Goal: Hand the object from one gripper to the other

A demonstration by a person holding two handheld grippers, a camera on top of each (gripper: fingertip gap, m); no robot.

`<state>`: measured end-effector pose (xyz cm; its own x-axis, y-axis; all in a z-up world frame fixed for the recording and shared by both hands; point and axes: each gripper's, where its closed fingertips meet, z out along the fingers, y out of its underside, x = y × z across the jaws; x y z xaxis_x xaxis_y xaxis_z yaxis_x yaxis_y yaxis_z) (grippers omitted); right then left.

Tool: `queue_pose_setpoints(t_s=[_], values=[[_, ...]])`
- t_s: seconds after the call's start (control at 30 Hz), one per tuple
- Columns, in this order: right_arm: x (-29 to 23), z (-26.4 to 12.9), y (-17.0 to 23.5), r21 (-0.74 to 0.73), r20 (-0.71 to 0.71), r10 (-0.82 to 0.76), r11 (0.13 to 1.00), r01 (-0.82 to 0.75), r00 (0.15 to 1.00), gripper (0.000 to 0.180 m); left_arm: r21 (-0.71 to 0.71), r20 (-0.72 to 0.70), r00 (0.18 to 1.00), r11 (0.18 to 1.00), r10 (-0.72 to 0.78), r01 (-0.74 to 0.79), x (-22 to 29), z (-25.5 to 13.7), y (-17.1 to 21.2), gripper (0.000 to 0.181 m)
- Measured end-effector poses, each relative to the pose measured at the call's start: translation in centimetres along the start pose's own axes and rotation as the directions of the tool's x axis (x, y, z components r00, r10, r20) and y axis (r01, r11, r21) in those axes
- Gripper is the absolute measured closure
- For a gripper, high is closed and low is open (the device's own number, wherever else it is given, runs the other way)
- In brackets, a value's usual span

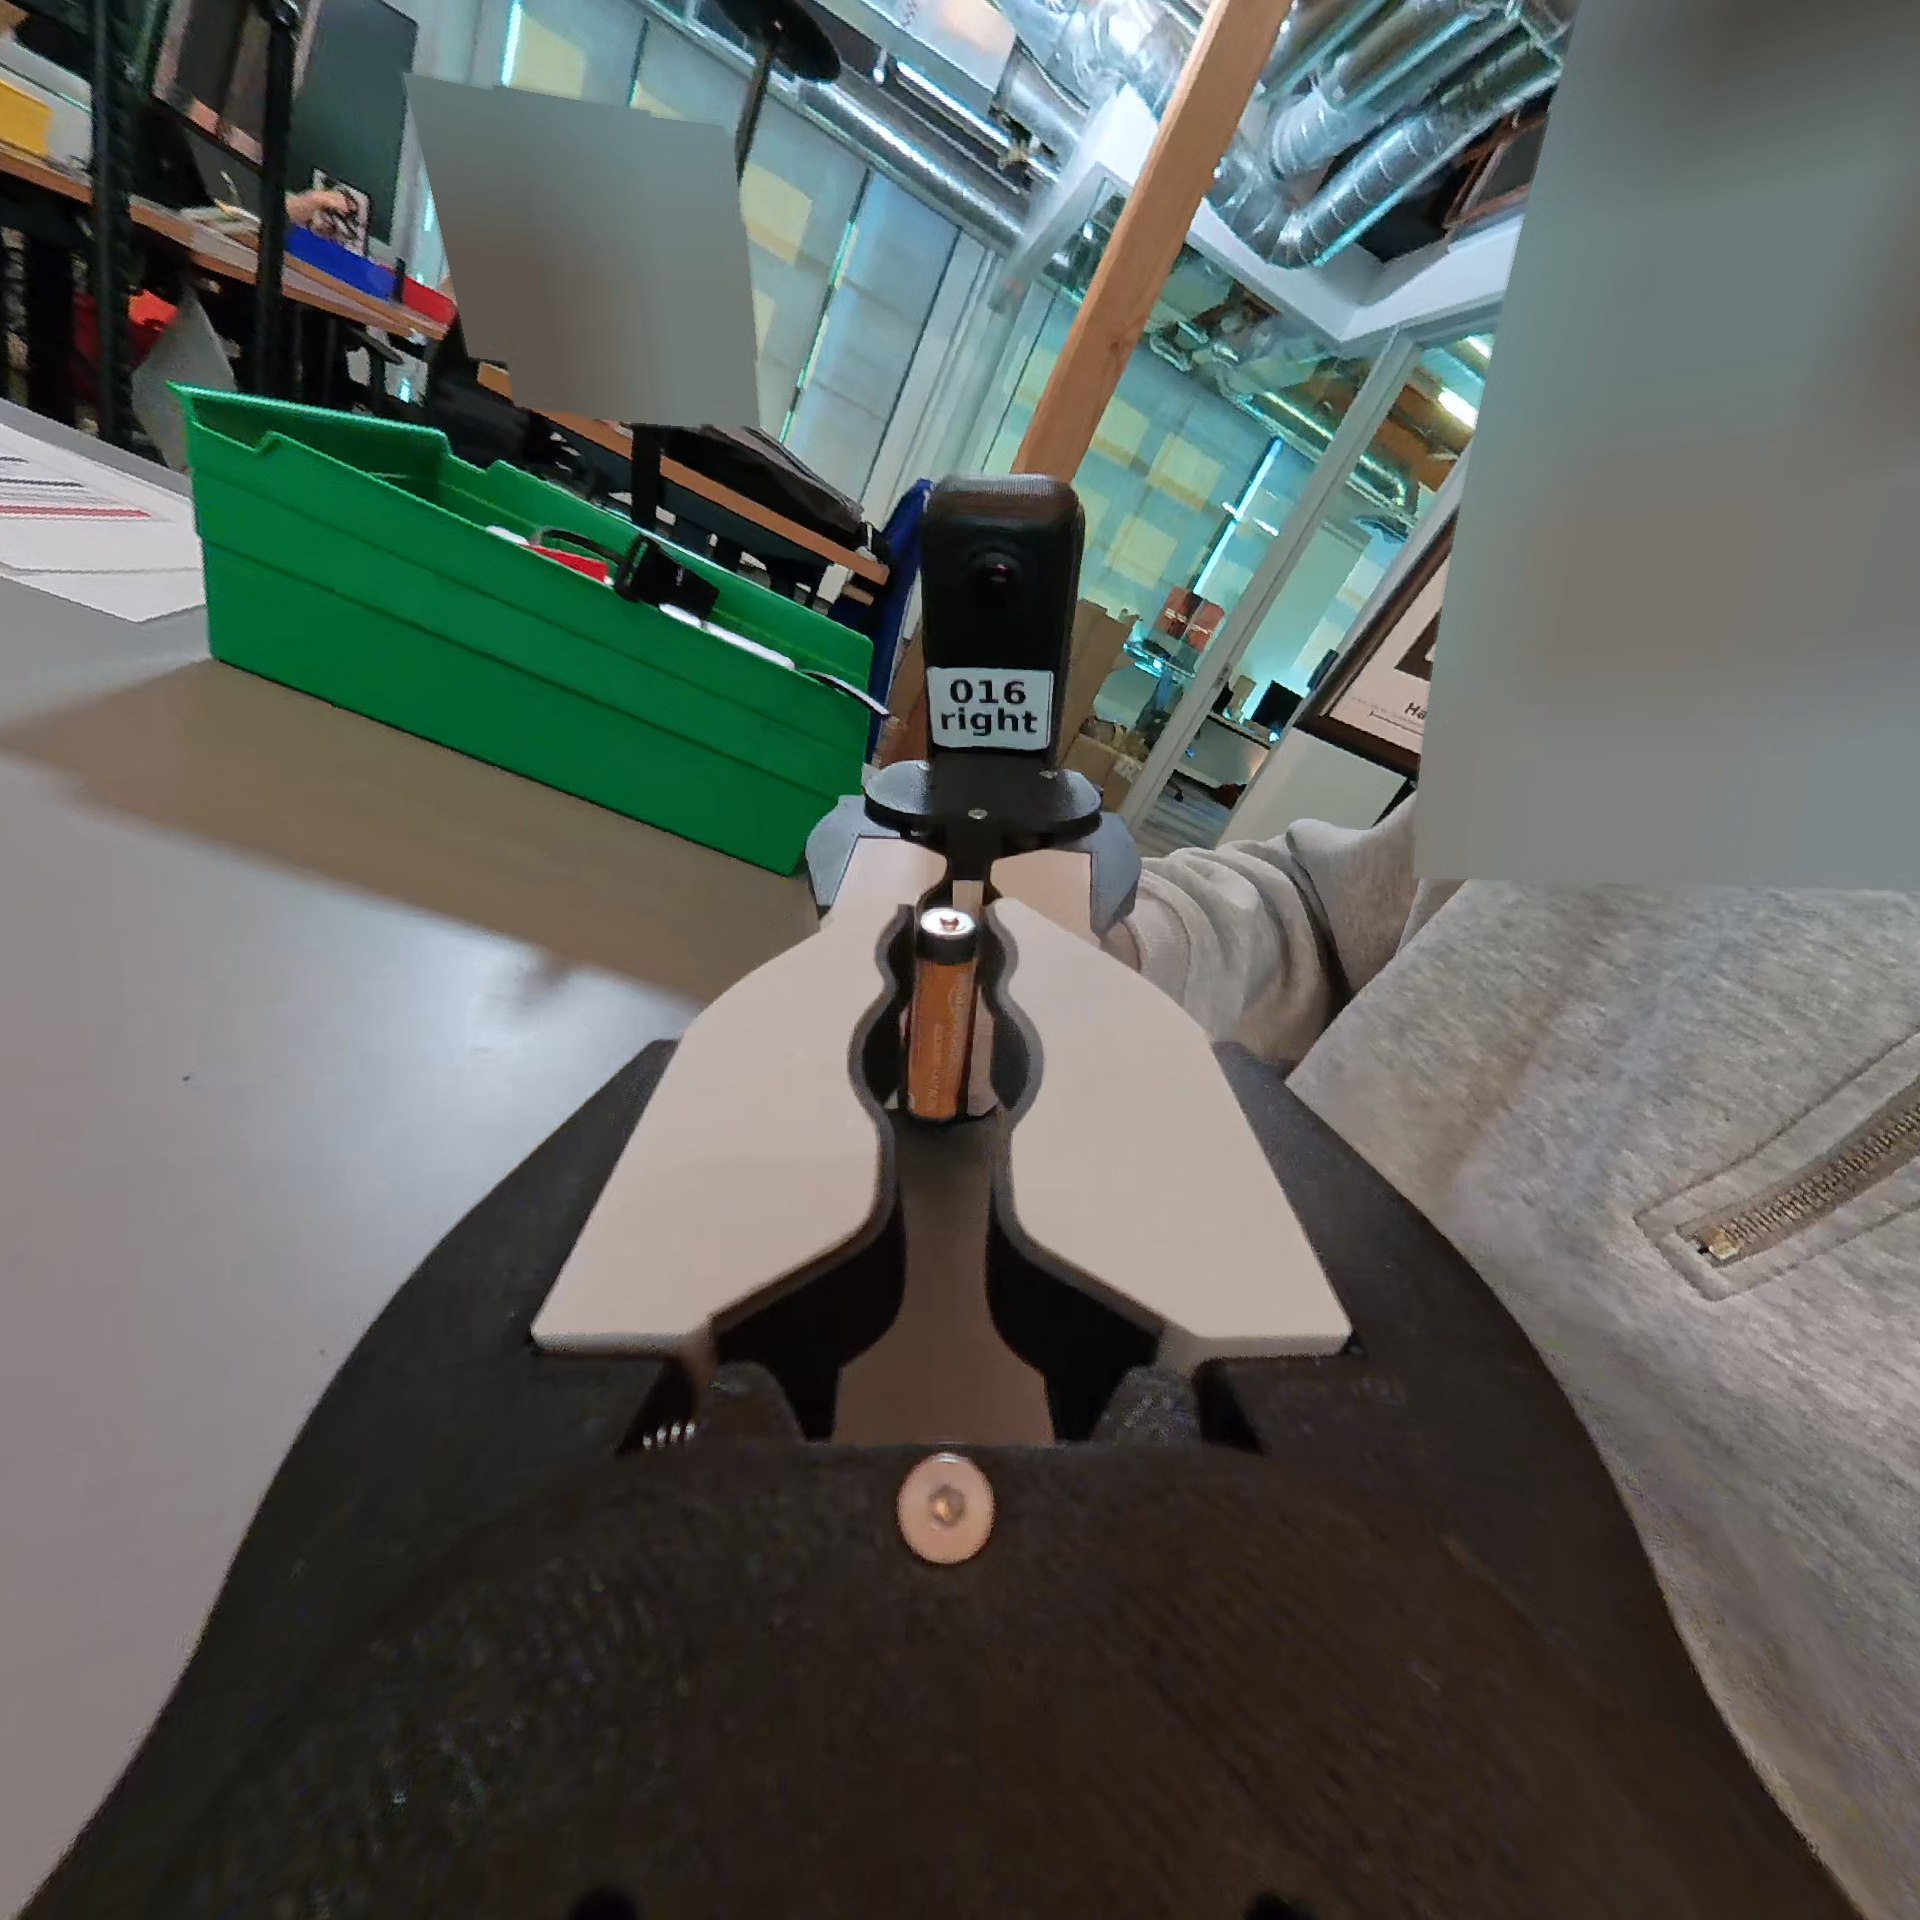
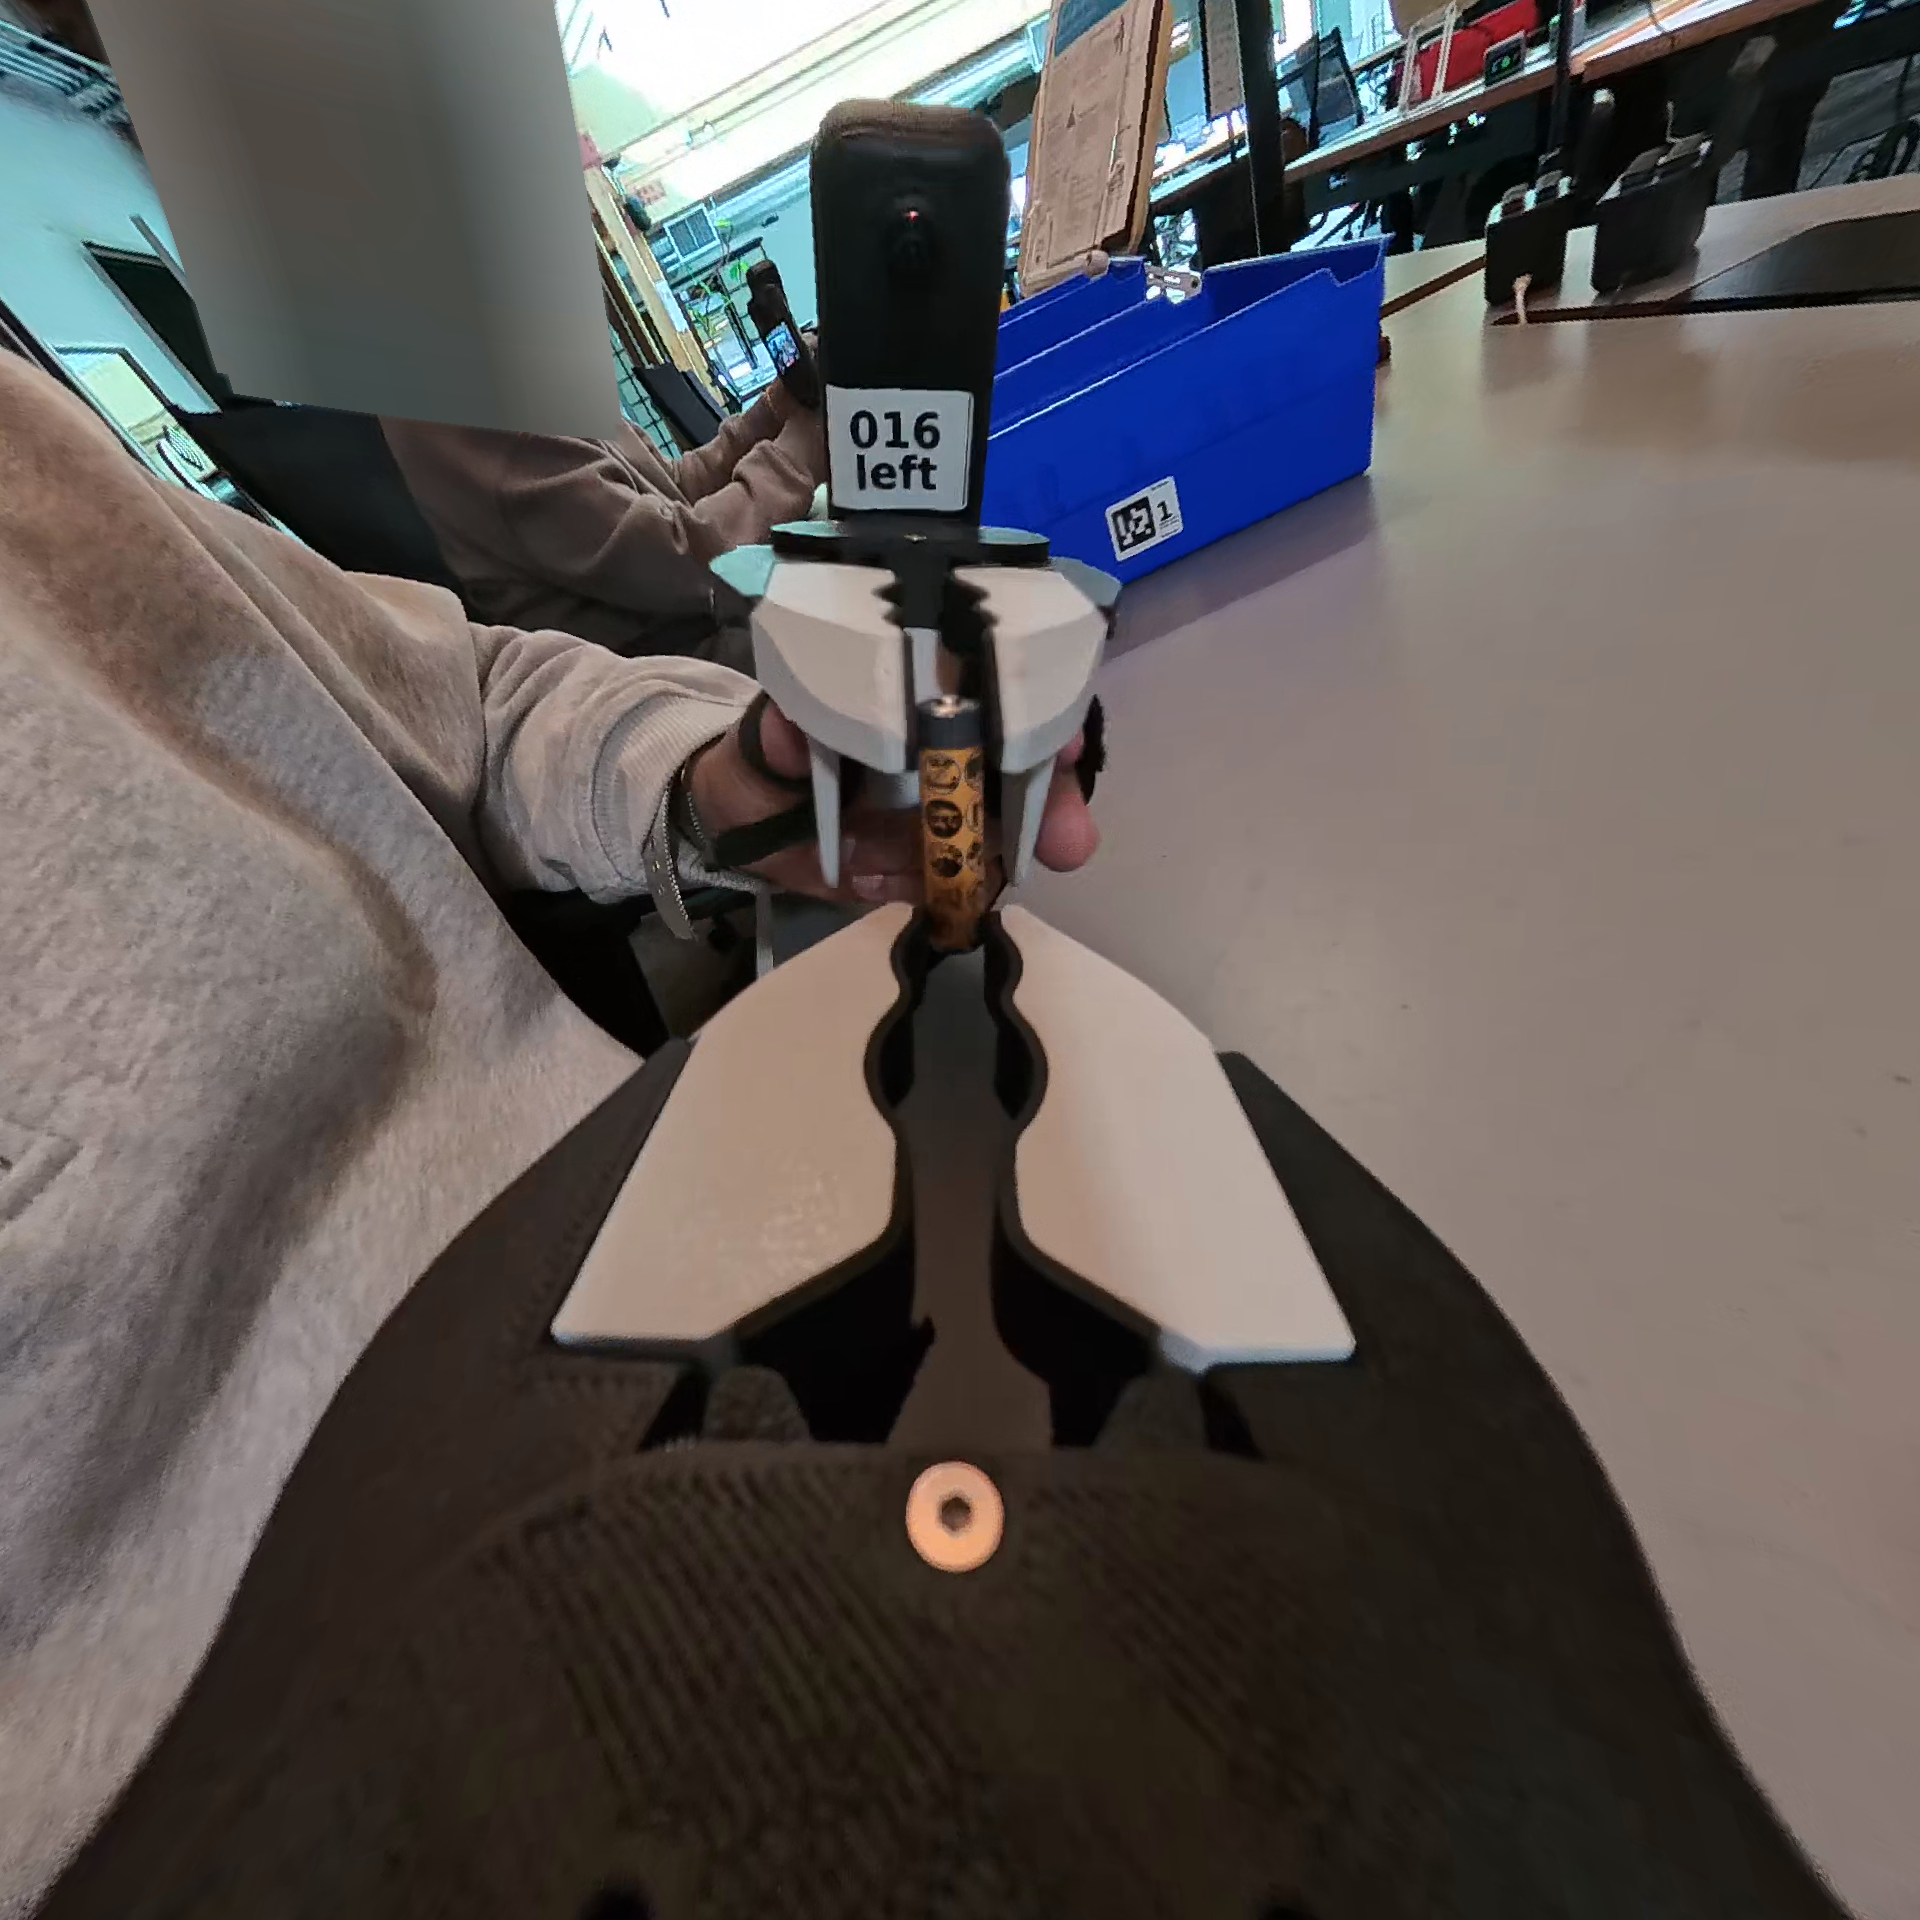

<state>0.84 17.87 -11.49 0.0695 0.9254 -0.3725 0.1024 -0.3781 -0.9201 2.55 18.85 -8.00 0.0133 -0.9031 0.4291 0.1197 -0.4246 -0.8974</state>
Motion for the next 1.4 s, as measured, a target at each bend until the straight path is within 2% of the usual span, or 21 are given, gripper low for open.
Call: queue_pose_setpoints(t_s=[0.13,0.23,0.33,0.6,0.73,0.83,0.93,1.03,1.1,1.27,1.4], values=[[-0.1,-0.1,-0.2,0.013,0.009,0.006,1.000,-0.006,1.000,0.166,-0.011,-0.001,1.000,1.000,0.011,-0.011,0.1,0.0,0.0,0.171],[0.6,-0.3,-0.8,0.063,-0.018,0.031,0.998,-0.030,0.999,0.145,0.008,-0.003,1.000,1.000,0.001,-0.001,0.1,-0.2,-0.3,0.171],[1.0,-0.7,-1.4,0.109,-0.041,0.027,0.994,-0.022,0.999,0.140,0.026,0.004,1.000,1.000,-0.010,0.009,-0.1,-0.4,-0.5,0.171],[0.2,-0.5,-1.8,0.127,-0.010,0.018,0.992,-0.016,1.000,0.147,0.006,-0.007,1.000,1.000,-0.005,0.005,0.1,0.0,0.0,0.171],[-0.2,-0.3,-1.7,0.122,0.000,0.008,0.993,-0.008,1.000,0.156,-0.010,-0.019,1.000,1.000,-0.013,0.013,0.2,0.3,0.4,0.171],[-0.4,-0.4,-1.7,0.121,0.016,0.015,0.992,-0.017,1.000,0.169,-0.015,-0.021,1.000,1.000,-0.020,0.019,0.1,0.3,0.5,0.171],[-0.3,-0.5,-1.7,0.118,0.020,0.013,0.993,-0.015,1.000,0.169,-0.025,-0.044,0.997,0.998,-0.063,0.062,0.2,0.5,0.8,0.170],[-0.1,-1.0,-2.4,0.155,0.016,0.022,0.988,-0.025,1.000,0.168,-0.008,-0.051,0.989,0.990,-0.140,0.140,-0.1,0.6,0.7,0.144],[0.3,-1.5,-2.8,0.177,0.004,0.031,0.984,-0.031,1.000,0.168,0.005,-0.051,0.986,0.987,-0.161,0.161,-0.3,0.5,0.5,0.141],[1.0,-2.2,-3.4,0.218,0.002,0.068,0.974,-0.067,0.998,0.168,-0.027,-0.043,0.988,0.989,-0.146,0.144,-0.3,0.6,1.0,0.143],[0.7,-2.1,-3.4,0.220,0.014,0.069,0.973,-0.070,0.998,0.168,-0.075,-0.038,0.991,0.989,-0.129,0.126,-0.2,0.9,1.8,0.152]])
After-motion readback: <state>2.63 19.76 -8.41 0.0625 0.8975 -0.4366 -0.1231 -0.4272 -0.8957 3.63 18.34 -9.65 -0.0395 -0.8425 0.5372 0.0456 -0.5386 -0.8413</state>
